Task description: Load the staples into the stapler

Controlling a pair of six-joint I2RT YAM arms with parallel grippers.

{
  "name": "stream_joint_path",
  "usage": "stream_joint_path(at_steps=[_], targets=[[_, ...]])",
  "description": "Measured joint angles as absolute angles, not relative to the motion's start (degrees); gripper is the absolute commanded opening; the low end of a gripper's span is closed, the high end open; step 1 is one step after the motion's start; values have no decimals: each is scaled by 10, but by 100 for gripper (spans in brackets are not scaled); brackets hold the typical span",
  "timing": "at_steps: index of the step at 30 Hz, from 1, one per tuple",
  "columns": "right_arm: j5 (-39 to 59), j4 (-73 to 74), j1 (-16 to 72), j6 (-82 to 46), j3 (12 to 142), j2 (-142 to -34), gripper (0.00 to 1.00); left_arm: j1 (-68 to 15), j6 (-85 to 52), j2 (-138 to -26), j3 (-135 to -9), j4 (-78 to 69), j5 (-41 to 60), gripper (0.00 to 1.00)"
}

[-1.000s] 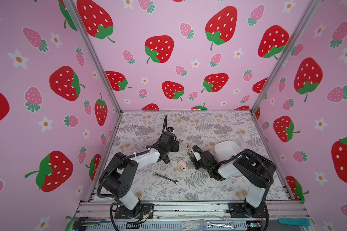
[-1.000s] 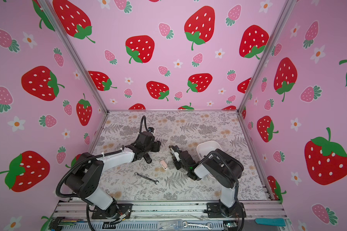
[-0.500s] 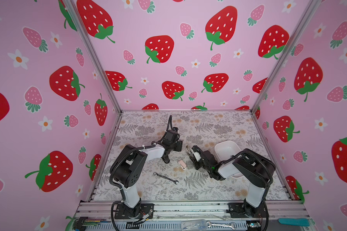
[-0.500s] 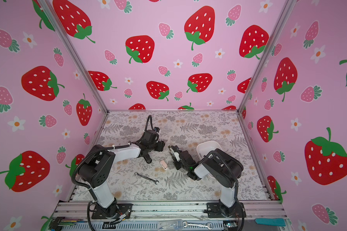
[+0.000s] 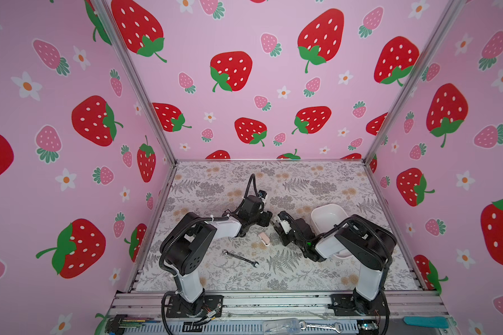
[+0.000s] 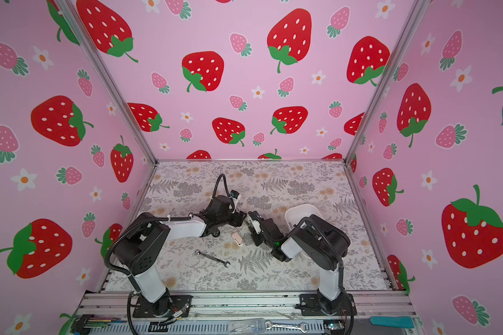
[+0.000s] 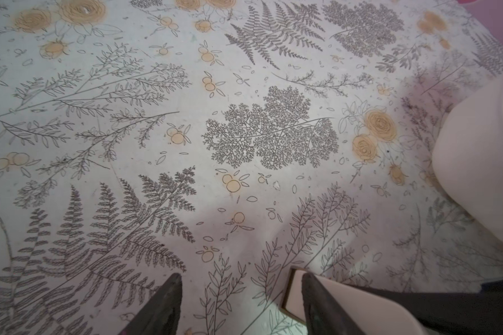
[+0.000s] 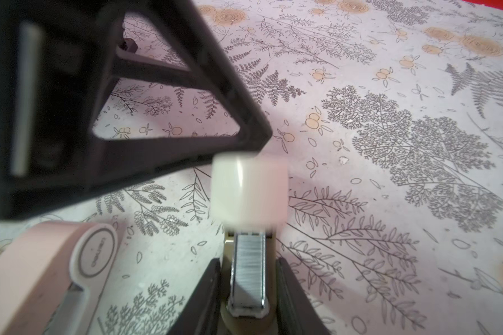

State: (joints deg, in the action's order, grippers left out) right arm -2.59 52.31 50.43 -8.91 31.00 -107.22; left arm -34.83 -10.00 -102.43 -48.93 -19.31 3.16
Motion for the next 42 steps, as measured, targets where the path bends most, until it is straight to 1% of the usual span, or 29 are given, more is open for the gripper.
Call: stream_joint_path(at_steps=[2, 5, 10, 16, 18, 22, 28, 33, 42], targets=[[-25, 523, 503, -89, 310, -1072, 34, -356, -95, -1022, -474, -211, 32, 67], [-20, 525, 502, -89, 309, -1072, 41, -369, -88, -1010, -456, -236, 31, 67], [-18, 527, 502, -92, 304, -1068, 47, -386, -78, -1001, -442, -258, 24, 67], [-21, 500, 502, -94, 274, -1025, 49, -389, -73, -1001, -441, -266, 16, 68], [-23, 489, 502, -95, 262, -1000, 47, -389, -73, -1001, -440, -268, 13, 67], [-25, 483, 502, -101, 241, -945, 37, -389, -73, -1001, -439, -269, 8, 67], [-33, 483, 502, -107, 235, -895, 32, -390, -73, -1001, -437, -272, 4, 67], [-40, 478, 502, -111, 250, -900, 29, -393, -73, -1001, -437, -272, 4, 68], [-48, 466, 502, -125, 309, -962, 25, -394, -72, -1002, -433, -281, -2, 67]])
